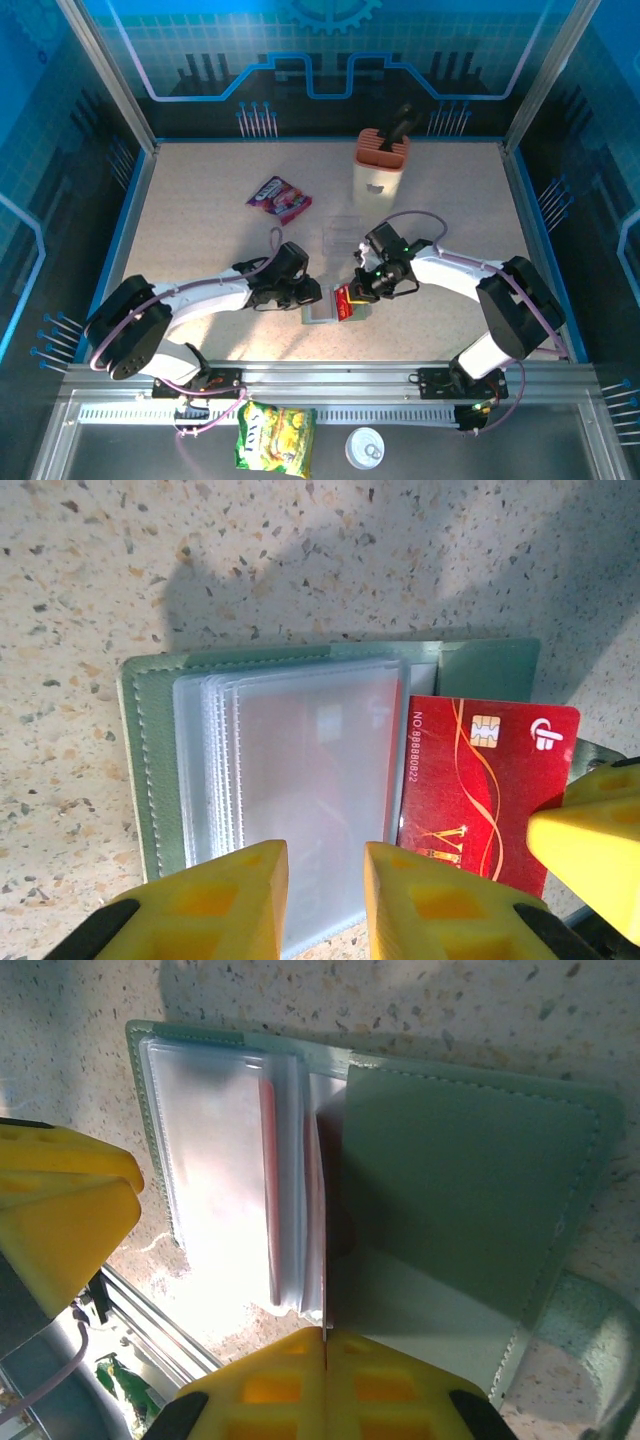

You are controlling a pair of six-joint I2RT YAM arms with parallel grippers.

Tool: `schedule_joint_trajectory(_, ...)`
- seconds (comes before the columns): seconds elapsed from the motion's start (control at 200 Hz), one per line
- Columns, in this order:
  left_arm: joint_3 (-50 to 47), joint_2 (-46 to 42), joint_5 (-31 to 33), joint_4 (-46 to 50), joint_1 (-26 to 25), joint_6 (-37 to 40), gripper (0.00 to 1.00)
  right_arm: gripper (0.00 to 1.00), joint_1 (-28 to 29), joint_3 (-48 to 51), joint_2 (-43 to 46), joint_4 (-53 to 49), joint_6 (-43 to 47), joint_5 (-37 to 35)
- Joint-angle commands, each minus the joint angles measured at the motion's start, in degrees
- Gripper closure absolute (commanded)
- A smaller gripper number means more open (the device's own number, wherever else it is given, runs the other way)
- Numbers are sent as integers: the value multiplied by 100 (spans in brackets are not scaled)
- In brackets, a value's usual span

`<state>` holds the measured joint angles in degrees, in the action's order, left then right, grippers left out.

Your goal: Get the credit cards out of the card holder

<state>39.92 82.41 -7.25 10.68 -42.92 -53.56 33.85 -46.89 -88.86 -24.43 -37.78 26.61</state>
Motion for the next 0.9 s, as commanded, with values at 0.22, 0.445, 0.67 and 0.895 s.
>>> schedule_joint_trajectory(0.22, -195, -162, 103, 10, -30, 170, 74, 100, 214, -206, -35, 104, -307, -333)
schedule_joint_trajectory(0.445, -266, -150, 74, -83, -32, 144, 74, 100, 315, -288, -123, 116, -370, -444)
schedule_joint_trajectory(0.67, -318, -173, 82, -125, -24, 126, 74, 99, 360, -320, -42, -38, -353, -576)
schedule_joint_trajectory(0.895, -345, -166, 70, -162, -23, 115, 73, 83, 438, -505, -128, -55, -418, -566)
